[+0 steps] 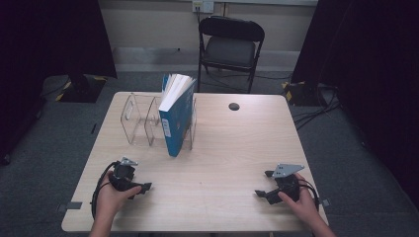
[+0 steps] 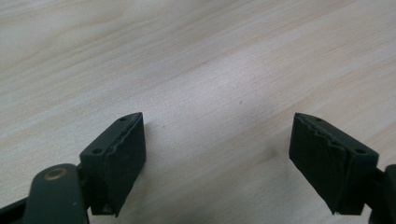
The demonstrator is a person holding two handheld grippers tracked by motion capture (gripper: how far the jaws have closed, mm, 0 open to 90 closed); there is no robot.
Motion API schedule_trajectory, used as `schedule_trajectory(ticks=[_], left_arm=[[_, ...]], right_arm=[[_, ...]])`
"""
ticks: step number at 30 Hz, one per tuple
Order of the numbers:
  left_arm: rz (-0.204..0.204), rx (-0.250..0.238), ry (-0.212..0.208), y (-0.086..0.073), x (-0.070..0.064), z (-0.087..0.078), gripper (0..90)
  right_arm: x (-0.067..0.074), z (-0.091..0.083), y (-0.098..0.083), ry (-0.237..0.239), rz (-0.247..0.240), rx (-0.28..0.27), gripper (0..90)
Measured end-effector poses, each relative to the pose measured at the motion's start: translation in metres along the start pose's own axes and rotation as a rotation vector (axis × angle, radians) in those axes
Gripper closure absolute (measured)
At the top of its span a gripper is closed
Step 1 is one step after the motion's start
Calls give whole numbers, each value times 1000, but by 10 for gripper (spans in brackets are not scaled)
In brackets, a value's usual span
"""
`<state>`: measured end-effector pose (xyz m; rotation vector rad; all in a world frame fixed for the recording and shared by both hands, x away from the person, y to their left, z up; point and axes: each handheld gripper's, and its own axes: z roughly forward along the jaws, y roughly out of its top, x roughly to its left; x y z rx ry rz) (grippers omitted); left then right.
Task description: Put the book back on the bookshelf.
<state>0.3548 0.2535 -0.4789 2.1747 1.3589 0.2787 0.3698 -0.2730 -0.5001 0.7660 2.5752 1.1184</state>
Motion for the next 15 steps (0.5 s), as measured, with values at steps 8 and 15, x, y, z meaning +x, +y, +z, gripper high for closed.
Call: schedule_trajectory(ticks=[8,15], left_arm=[[28,-33,18,-5,-2,1,176],[73,-41,20,-8,-4,2,156]], right_arm=[[0,0,0,-1,-1,0,125],[0,0,0,-1,-1,2,122]])
